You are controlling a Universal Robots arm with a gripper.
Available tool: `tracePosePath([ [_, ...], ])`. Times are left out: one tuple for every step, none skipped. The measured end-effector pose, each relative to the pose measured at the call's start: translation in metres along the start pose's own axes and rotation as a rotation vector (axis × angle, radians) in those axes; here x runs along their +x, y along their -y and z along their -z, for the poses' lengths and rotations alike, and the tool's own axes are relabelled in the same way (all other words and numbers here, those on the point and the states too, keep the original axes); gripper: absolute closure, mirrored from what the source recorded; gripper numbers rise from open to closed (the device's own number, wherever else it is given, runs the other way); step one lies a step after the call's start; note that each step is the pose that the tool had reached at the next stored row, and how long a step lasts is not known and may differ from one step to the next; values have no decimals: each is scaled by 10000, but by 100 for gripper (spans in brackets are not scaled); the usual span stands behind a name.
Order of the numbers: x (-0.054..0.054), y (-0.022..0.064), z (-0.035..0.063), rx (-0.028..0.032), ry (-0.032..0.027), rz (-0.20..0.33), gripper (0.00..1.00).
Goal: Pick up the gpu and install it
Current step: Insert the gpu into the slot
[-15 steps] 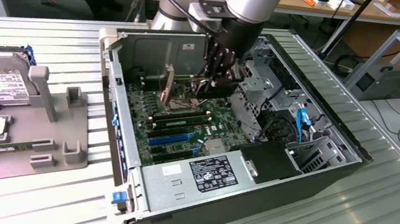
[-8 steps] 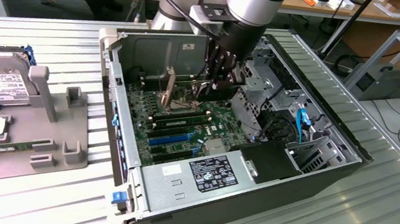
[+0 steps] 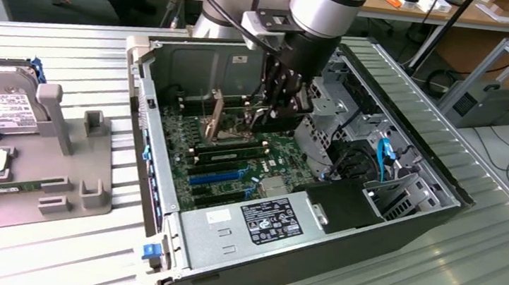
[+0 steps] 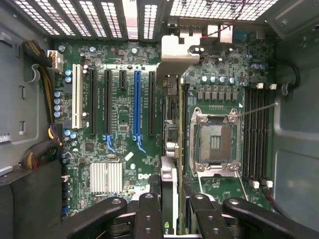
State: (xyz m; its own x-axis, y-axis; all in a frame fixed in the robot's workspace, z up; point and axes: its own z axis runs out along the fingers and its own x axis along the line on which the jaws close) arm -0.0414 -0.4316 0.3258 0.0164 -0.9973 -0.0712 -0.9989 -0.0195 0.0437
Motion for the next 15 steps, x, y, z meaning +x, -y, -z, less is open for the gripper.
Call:
tracePosePath([
  [16, -9, 0, 0, -1, 1, 73],
  [31, -32, -2, 1, -2, 0, 73],
  [39, -63, -5, -1, -12, 0, 73],
  [40, -73, -10, 3, -61, -27, 73],
  [41, -73, -16, 14, -197, -197, 73],
  [41, -73, -21, 21, -287, -316, 73],
  [42, -73, -25, 27, -390, -405, 73],
  [42, -74, -24, 26, -419, -410, 73],
  [42, -74, -25, 42, -419, -410, 73],
  [42, -75, -27, 329, -416, -395, 73],
  [42, -76, -28, 559, -417, -384, 73],
  [42, -76, -28, 579, -417, -382, 73],
  [42, -76, -28, 584, -416, -381, 73],
  [42, -83, -28, 587, -421, -384, 73],
  [43, -116, -30, 589, -435, -382, 73],
])
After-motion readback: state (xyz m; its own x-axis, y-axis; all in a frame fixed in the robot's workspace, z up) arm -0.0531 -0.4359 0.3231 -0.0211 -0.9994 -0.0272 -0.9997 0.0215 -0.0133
